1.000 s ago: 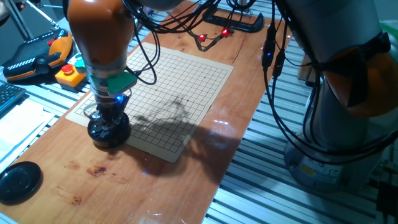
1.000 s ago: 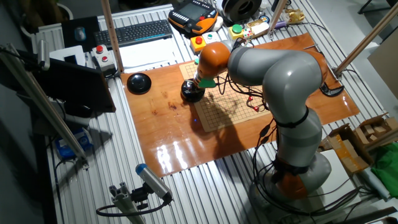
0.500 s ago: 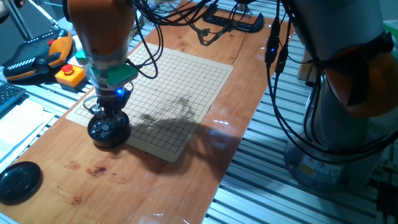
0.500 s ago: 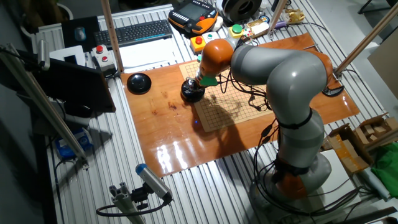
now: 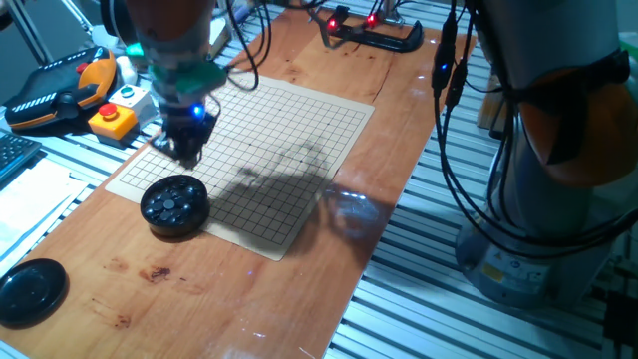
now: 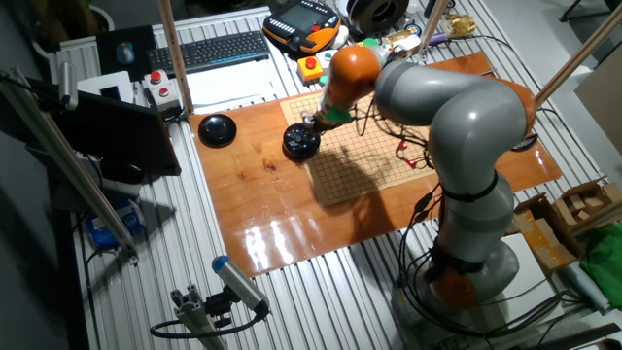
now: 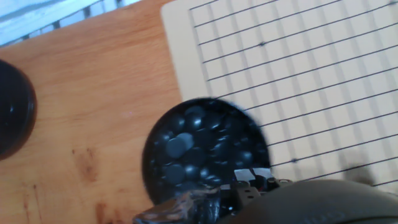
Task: Play the first move as black on the 3-4 point in the upper right corner of the Go board
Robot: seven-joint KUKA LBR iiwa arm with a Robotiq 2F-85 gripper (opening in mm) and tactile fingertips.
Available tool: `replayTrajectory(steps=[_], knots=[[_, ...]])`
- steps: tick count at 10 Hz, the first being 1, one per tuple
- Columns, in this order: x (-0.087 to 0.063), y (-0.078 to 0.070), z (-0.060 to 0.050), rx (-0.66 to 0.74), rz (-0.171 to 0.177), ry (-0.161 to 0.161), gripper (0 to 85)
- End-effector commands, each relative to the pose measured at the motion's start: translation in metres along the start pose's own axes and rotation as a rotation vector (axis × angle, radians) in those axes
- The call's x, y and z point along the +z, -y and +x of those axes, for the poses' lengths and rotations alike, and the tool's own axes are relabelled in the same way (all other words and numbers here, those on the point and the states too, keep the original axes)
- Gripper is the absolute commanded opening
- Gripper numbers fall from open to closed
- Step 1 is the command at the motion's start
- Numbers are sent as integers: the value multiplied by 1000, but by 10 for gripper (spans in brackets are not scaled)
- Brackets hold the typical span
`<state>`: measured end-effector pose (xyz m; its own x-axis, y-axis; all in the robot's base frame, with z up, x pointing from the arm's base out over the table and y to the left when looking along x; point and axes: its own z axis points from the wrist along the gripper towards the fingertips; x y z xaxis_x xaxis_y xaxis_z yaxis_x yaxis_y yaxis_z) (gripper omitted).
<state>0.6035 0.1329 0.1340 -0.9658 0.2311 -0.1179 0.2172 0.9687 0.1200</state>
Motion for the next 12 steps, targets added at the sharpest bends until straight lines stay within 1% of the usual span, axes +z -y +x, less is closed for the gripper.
replayTrajectory(steps=[1, 2, 4, 8, 12], knots=[[-4, 12, -3, -8, 20, -6, 7], [-6, 21, -5, -17, 43, -15, 7], [-6, 43, -6, -37, 55, -30, 7], [-2, 79, -2, -45, 56, -37, 7], [5, 105, 4, -39, 62, -40, 7]])
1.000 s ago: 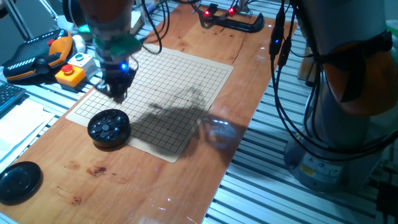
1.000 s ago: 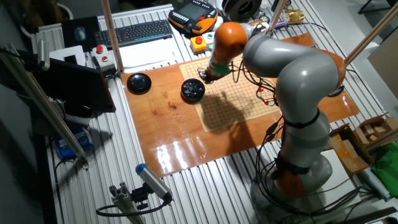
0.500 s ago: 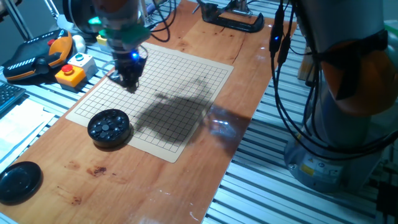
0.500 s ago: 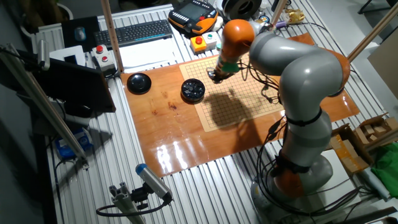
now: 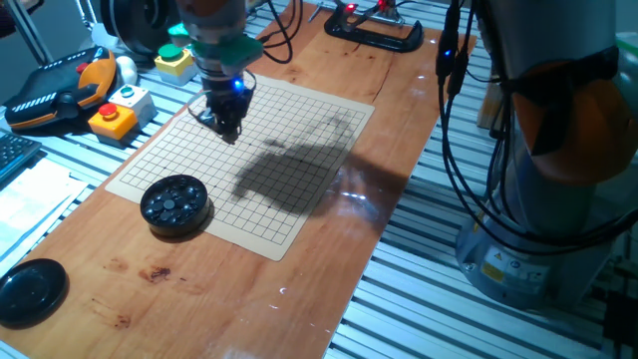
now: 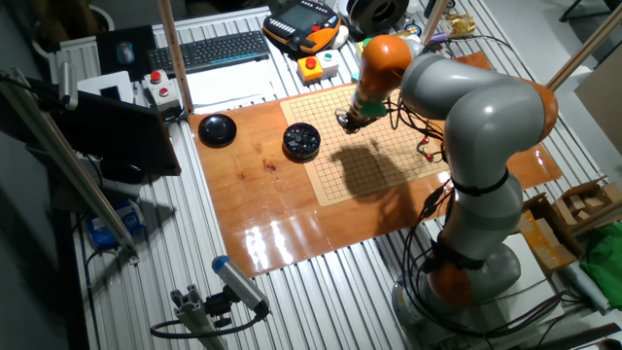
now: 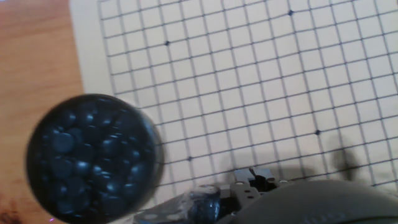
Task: Play the first move as black on the 3-4 point in the upper right corner of the Go board
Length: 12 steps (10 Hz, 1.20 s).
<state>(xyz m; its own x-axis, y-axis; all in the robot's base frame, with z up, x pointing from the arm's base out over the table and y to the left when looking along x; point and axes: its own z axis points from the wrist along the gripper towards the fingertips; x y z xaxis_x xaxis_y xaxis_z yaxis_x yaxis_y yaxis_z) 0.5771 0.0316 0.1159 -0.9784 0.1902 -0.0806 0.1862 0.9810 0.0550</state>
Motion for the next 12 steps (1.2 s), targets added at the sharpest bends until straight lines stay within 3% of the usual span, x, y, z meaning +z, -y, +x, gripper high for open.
replayTrajectory(steps=[1, 5, 8, 10, 12], knots=[[2, 4, 1, 0, -2, -4, 7], [4, 9, 2, 20, -14, -22, 7], [4, 9, 2, 18, 9, -27, 7], [4, 9, 2, 14, 0, -39, 7], [4, 9, 2, 14, -13, -28, 7]])
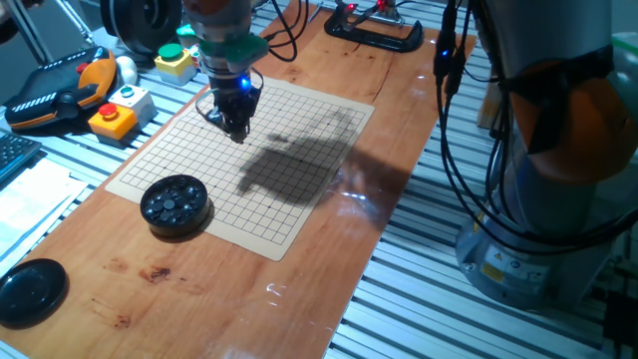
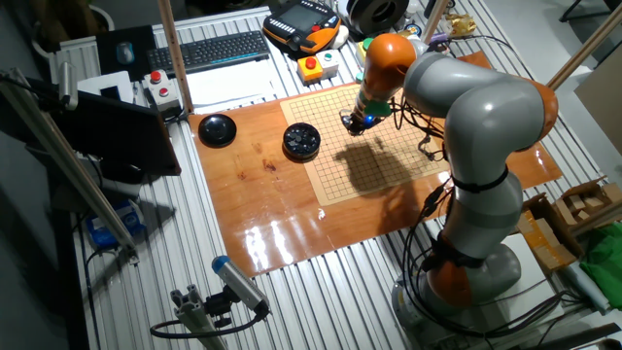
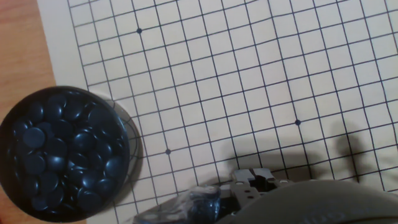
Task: Play the first move as black on the 3-4 point in the upper right corner of the Go board
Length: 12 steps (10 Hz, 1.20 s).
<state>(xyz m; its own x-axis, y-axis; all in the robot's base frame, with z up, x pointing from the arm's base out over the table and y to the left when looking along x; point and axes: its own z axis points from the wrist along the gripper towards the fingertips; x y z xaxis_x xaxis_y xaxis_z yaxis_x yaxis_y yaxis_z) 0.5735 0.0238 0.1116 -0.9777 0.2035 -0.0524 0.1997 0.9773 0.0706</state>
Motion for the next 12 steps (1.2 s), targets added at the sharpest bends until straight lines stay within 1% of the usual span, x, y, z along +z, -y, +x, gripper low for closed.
replayTrajectory(steps=[1, 2, 3, 4, 5, 6, 8, 9, 11, 12], knots=[[0, 0, 0, 2, -7, 4, 7], [0, 0, 0, 2, -8, 10, 7], [0, 0, 0, 4, -16, 13, 7], [0, 0, 0, 2, -22, 12, 7], [-2, 3, -1, -13, -14, 9, 7], [-8, 14, -5, -31, -11, 2, 7], [-19, 37, -7, -52, 0, 1, 7], [-20, 48, -6, -58, 3, 0, 7], [-19, 68, -2, -55, -1, -4, 7], [-19, 78, 1, -55, 6, -5, 7]])
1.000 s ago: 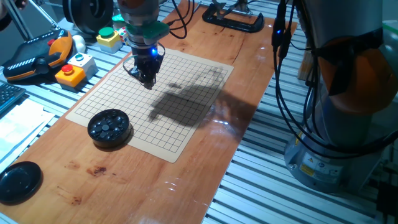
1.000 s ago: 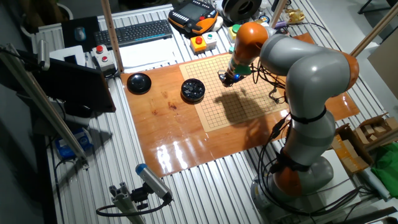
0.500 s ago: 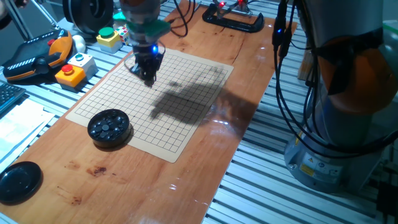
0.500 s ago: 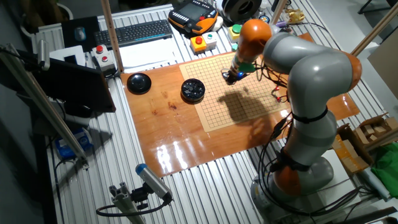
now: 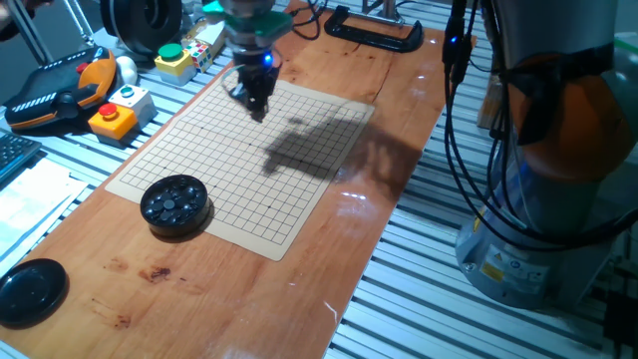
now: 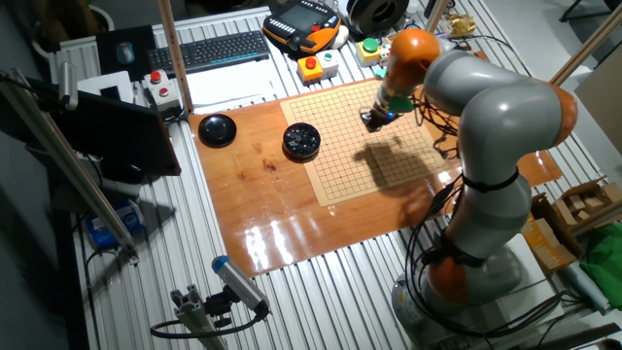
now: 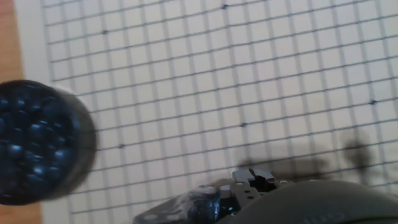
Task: Play the first move as black on the 3-4 point in the upper right corner of the Go board
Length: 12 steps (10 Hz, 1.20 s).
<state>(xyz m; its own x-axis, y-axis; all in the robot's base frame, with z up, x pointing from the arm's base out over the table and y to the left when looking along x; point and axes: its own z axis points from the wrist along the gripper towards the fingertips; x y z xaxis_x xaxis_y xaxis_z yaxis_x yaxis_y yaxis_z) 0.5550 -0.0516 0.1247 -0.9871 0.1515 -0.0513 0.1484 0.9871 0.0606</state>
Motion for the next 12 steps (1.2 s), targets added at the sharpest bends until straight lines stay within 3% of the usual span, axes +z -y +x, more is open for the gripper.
replayTrajectory(steps=[1, 7, 10, 12], knots=[[0, 9, 1, 10, 2, -4, 7], [-9, 54, 6, 71, -3, -19, 7], [-8, 68, 10, 83, 7, -9, 7], [-7, 69, 11, 97, 4, -4, 7]])
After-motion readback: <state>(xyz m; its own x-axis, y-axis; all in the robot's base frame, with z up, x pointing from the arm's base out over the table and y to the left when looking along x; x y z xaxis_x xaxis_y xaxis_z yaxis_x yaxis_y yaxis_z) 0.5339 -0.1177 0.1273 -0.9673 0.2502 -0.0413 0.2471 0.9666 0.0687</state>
